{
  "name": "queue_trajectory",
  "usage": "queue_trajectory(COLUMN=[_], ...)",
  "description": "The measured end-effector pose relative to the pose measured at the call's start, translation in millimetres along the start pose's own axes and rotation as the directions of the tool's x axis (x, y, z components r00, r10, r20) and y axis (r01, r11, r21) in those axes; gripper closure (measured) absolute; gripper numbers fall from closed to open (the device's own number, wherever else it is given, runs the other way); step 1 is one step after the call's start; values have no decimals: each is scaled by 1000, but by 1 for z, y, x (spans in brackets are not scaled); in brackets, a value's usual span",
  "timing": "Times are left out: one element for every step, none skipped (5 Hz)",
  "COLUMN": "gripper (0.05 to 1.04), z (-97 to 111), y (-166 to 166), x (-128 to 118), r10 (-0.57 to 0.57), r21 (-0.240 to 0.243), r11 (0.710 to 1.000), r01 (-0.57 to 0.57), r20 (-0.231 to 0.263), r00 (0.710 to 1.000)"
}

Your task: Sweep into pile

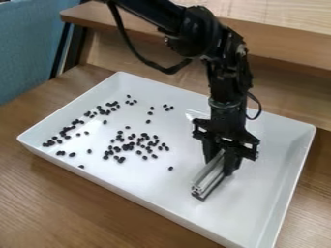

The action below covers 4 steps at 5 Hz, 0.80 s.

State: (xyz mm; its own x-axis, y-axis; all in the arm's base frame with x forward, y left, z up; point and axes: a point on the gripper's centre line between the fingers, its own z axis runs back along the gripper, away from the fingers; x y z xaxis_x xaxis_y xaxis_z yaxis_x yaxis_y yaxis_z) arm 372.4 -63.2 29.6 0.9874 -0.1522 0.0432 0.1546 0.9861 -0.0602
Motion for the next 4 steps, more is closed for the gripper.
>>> queue_trajectory(gripper=[685, 685, 685, 685], z=[-2, 0, 3, 4], y=[12, 31, 60, 81], x=[-3, -9, -13, -16], r10=[4, 5, 27, 51], r21=[5, 15, 50, 62], r11=[1000, 1000, 998, 997], r01=[-4, -5, -26, -50], r20=[-6, -11, -12, -11], r00=[1000, 1000, 1000, 999])
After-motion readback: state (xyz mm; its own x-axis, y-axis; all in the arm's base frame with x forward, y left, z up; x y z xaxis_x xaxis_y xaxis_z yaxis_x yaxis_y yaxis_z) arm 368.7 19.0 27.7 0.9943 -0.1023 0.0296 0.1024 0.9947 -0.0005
